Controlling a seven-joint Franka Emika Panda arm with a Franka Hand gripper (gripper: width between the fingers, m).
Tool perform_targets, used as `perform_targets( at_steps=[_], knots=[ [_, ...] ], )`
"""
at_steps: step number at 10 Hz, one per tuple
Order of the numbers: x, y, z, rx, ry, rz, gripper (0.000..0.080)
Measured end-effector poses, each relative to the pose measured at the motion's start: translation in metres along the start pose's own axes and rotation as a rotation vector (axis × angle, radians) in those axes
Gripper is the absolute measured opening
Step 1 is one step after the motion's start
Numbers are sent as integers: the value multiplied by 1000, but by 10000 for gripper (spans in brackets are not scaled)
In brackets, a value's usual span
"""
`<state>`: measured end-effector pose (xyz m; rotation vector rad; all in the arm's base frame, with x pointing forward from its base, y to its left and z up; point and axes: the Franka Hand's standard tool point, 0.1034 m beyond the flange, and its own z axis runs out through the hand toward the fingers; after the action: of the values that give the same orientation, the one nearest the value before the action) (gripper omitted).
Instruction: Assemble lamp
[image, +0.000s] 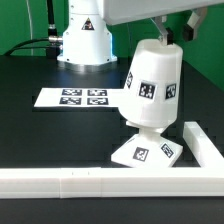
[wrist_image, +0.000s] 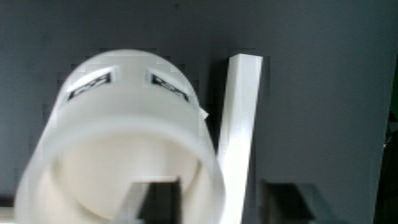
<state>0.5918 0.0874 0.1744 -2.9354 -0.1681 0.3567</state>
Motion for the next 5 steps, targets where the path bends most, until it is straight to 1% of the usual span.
perform_targets(
  at_steps=[1, 2, 3, 4, 5],
  knots=[
    [0, 0, 0, 0, -1, 0, 250],
    [-2, 0, 0, 0, -2, 0, 456],
    [-6, -1, -2, -1, -3, 0, 594],
    [-13, -2, -5, -1, -14, 0, 666],
    [-22, -4, -11, -4, -31, 4, 666]
  ],
)
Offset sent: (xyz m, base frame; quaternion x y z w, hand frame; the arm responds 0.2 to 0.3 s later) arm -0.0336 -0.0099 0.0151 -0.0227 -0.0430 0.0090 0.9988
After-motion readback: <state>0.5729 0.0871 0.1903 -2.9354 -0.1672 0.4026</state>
